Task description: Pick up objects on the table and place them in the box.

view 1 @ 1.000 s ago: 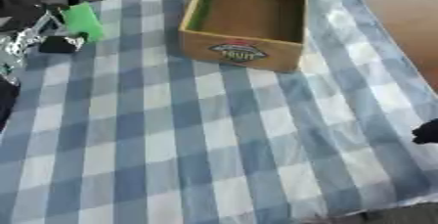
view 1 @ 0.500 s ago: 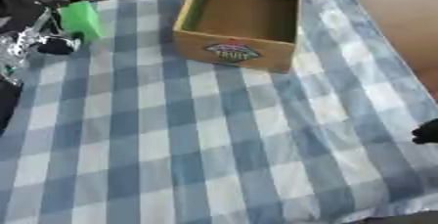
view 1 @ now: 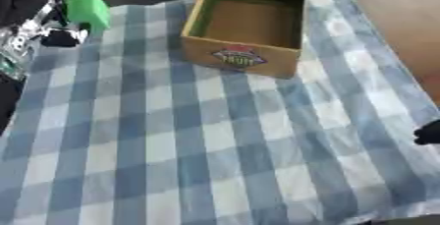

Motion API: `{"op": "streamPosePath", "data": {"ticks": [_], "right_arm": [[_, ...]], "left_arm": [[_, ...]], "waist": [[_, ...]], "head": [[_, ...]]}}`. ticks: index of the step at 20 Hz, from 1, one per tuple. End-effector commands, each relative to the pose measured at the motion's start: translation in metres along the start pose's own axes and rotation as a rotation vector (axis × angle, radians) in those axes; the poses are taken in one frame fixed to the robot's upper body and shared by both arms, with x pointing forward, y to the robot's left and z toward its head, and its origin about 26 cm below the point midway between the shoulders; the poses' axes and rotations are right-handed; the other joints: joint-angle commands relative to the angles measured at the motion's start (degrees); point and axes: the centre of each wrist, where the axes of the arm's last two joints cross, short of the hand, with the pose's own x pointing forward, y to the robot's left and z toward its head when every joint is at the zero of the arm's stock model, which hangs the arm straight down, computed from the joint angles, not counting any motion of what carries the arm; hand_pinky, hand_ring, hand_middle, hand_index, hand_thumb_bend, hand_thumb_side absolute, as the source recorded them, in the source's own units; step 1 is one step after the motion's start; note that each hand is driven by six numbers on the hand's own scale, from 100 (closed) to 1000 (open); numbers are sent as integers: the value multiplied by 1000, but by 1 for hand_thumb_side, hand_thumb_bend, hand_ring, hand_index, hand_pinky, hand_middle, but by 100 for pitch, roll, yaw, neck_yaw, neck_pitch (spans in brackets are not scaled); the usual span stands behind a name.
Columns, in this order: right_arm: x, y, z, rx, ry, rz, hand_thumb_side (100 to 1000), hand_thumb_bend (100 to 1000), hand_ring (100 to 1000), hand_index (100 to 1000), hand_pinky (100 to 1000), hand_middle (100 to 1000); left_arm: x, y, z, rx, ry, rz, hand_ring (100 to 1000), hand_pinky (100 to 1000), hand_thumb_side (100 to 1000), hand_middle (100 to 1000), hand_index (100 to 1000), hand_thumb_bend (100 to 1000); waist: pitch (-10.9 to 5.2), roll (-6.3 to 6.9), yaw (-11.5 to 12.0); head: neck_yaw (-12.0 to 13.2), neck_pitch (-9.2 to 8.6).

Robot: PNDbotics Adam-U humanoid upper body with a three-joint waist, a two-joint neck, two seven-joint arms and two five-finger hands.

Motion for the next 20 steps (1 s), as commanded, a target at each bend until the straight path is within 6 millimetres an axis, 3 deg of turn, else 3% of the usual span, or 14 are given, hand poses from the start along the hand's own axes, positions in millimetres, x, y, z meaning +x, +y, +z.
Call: {"op": "streamPosePath", "data": {"ticks": [1, 6, 13, 20], "right_arm": [[7, -5, -2, 8, -16, 20, 603, 100, 682, 965, 652, 623], [7, -5, -2, 15, -16, 17, 601, 100, 684, 965, 654, 623], [7, -2, -5, 34, -26, 7, 602, 100, 686, 966, 655, 624], [8, 0, -9, 51, -40, 1, 603, 100, 686, 966, 655, 623]], "left_arm": [[25, 31, -11, 35, -122, -16, 534, 707, 214, 483, 718, 100], [76, 33, -29, 28, -311, -3, 540, 710, 201, 488, 729, 100], [143, 15, -49, -26, -516, 24, 547, 714, 206, 494, 736, 100], [182, -15, -57, -71, -601, -22, 574, 718, 187, 526, 763, 100]], "waist": [[-139, -44, 19], [-185, -64, 27], [-154, -64, -75], [-63, -51, -248]], "head": [[-7, 43], [23, 44], [73, -40], [117, -154]]}}
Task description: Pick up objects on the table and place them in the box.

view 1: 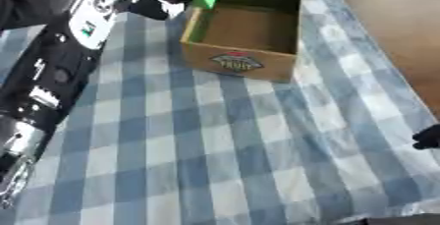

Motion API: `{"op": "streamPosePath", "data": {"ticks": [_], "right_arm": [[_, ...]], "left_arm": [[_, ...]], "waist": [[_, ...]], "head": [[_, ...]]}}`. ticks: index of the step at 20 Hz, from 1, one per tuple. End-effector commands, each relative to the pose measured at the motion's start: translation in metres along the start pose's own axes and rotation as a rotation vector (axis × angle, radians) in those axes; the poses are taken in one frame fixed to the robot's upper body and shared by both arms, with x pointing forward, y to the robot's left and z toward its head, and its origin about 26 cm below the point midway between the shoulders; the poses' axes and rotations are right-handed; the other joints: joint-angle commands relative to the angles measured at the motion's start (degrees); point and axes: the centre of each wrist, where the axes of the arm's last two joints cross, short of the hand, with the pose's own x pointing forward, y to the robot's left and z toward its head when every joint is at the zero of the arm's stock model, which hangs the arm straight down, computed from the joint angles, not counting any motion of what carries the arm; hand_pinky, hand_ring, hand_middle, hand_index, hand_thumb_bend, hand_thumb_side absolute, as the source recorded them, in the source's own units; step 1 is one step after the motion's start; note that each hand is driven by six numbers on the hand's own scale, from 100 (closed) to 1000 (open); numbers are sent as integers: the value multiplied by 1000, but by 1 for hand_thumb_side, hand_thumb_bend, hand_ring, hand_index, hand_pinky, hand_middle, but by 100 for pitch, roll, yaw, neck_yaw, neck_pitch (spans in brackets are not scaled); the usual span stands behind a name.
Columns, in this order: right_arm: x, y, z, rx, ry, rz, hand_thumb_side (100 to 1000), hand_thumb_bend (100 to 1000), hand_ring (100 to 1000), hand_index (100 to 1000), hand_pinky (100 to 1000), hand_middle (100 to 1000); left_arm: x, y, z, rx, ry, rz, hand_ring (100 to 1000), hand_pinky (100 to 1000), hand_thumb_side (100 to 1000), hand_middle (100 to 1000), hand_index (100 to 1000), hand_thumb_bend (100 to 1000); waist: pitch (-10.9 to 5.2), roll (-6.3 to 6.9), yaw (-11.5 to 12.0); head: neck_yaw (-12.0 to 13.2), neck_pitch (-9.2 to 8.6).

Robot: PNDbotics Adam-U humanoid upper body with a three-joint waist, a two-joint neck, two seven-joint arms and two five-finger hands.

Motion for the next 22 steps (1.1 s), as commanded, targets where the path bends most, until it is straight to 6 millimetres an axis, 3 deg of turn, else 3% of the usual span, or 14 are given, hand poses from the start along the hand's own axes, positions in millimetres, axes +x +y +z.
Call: {"op": "streamPosePath", "data": {"ticks": [1, 5, 9, 15, 22], "right_arm": [[7, -3, -5, 15, -29, 16, 603, 100, 687, 966, 655, 623], [8, -3, -6, 19, -34, 14, 604, 100, 687, 966, 655, 623], [8, -3, -7, 18, -38, 14, 605, 100, 687, 966, 655, 623], [8, -2, -6, 16, -37, 12, 605, 100, 688, 966, 656, 624], [7, -3, -5, 13, -33, 10, 607, 100, 689, 966, 657, 625]], "left_arm": [[11, 7, -11, 14, -34, -67, 578, 719, 184, 531, 765, 100], [13, -7, -15, 14, -29, -129, 599, 725, 183, 557, 782, 100], [10, -18, -14, 16, -13, -184, 638, 742, 188, 602, 820, 170], [7, -24, -12, -9, 2, -247, 758, 826, 184, 767, 938, 340], [7, -20, -10, -19, -15, -274, 822, 880, 513, 849, 978, 441]], "waist": [[-67, -30, -35], [-24, -11, -95], [3, -5, -129], [4, -13, -134], [-40, -34, -97]], "head": [[24, -99], [15, -158], [-14, -184], [-25, -176], [-38, -162]]}}
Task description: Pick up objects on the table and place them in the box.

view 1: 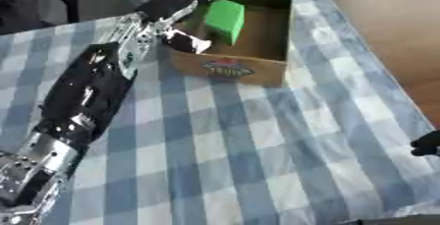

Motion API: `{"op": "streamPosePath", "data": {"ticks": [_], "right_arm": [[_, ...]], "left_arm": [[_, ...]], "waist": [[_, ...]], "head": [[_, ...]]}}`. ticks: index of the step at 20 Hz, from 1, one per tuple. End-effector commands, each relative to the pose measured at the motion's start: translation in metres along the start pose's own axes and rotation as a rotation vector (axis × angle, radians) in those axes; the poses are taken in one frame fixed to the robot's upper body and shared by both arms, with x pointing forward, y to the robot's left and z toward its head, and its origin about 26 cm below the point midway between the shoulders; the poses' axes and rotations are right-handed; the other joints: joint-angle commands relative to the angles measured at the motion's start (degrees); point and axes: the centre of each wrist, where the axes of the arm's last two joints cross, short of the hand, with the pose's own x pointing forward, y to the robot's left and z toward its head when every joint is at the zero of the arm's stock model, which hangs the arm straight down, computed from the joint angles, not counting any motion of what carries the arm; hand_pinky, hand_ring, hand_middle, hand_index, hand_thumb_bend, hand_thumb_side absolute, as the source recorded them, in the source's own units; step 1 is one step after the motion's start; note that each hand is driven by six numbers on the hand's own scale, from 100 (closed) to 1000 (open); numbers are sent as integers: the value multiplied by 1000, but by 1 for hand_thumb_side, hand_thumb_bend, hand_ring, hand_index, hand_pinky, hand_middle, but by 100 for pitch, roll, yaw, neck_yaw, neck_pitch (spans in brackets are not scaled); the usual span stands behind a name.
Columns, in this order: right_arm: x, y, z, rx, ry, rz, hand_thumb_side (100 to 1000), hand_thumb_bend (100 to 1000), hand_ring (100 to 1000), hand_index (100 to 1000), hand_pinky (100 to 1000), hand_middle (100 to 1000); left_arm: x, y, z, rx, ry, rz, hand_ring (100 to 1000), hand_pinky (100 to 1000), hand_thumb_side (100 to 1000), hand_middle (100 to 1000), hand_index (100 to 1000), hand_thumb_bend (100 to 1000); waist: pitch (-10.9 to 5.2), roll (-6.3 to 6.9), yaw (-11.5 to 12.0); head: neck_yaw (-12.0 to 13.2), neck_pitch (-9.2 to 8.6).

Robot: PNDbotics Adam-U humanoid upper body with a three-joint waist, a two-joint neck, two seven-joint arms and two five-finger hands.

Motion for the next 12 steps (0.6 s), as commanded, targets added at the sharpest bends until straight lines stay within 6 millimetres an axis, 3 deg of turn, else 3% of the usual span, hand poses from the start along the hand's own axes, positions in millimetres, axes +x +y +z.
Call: {"op": "streamPosePath", "data": {"ticks": [1, 3, 6, 10, 12], "right_arm": [[6, -3, -2, 5, -23, 14, 606, 100, 689, 966, 657, 625], [6, -3, -2, 6, -22, 14, 606, 100, 689, 966, 658, 625], [6, -3, -1, 6, -21, 13, 605, 100, 690, 966, 658, 625], [5, -4, 1, 1, -14, 13, 604, 100, 690, 967, 659, 626], [4, -5, 3, -6, -6, 12, 603, 100, 690, 967, 659, 626]], "left_arm": [[-5, 16, 1, 22, -8, -32, 830, 886, 541, 858, 983, 459], [-5, 18, 2, 22, -9, -32, 840, 896, 587, 873, 991, 493], [-7, 20, 3, 26, -8, -23, 838, 895, 582, 868, 991, 491], [-11, 28, 9, 68, -19, 26, 815, 883, 509, 838, 982, 373], [-13, 35, 14, 102, -27, 72, 788, 868, 446, 803, 967, 265]], "waist": [[-130, -58, 12], [-147, -62, 24], [-170, -73, 52], [-219, -112, 145], [-257, -135, 227]], "head": [[-15, -42], [-19, -37], [-25, -30], [-47, -7], [-73, 18]]}}
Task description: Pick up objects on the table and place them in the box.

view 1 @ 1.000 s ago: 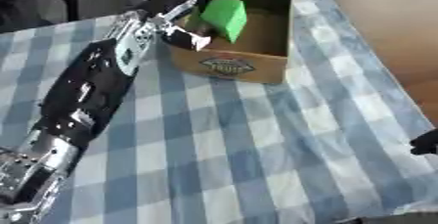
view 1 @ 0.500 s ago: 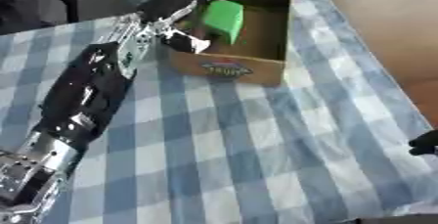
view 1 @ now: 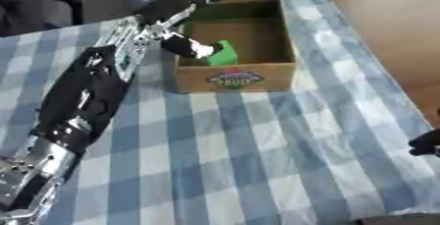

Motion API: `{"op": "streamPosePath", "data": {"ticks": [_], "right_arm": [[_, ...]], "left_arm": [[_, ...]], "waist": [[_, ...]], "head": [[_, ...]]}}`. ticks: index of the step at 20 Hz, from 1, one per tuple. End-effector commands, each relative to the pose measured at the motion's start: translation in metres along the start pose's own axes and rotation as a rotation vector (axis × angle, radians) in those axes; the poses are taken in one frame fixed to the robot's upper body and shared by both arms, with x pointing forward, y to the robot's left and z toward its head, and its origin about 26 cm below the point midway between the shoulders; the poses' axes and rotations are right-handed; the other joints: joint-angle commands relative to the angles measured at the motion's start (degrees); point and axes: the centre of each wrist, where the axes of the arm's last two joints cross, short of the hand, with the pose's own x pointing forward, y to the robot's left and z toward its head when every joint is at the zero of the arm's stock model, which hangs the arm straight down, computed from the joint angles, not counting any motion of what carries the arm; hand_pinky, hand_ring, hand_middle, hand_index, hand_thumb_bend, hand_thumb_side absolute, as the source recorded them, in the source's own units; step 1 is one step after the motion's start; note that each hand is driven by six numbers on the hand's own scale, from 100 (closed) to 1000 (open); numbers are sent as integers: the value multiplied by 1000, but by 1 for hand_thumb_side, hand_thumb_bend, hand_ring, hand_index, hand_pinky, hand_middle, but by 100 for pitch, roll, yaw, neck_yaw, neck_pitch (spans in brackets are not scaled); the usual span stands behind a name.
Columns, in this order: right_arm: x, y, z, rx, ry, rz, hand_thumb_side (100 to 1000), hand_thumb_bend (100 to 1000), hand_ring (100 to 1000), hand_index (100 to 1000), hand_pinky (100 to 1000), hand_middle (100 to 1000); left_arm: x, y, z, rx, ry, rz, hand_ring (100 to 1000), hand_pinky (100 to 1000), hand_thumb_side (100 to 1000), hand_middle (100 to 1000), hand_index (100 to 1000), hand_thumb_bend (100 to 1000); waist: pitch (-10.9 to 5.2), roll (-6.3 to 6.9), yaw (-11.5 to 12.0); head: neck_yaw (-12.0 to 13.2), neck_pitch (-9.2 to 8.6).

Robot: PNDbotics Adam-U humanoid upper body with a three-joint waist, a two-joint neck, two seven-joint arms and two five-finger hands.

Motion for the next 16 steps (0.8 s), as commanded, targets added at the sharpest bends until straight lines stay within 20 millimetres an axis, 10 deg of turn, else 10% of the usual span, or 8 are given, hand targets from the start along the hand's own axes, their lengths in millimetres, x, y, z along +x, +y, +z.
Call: {"op": "streamPosePath", "data": {"ticks": [1, 11, 16], "right_arm": [[5, -5, 1, -6, -12, 14, 603, 100, 691, 967, 659, 626], [5, -10, 6, -44, -2, 27, 598, 100, 692, 968, 661, 627], [6, -12, 7, -63, -2, 29, 597, 100, 692, 970, 660, 627]], "left_arm": [[-8, 32, 10, 81, -10, 34, 783, 866, 440, 796, 964, 217], [-2, 89, 81, 319, -122, 347, 730, 835, 356, 715, 907, 100], [21, 95, 128, 416, -173, 516, 710, 826, 536, 684, 886, 100]], "waist": [[-149, -69, 85], [-231, -151, 554], [-228, -207, 770]], "head": [[-53, 27], [-142, 132], [-165, 171]]}}
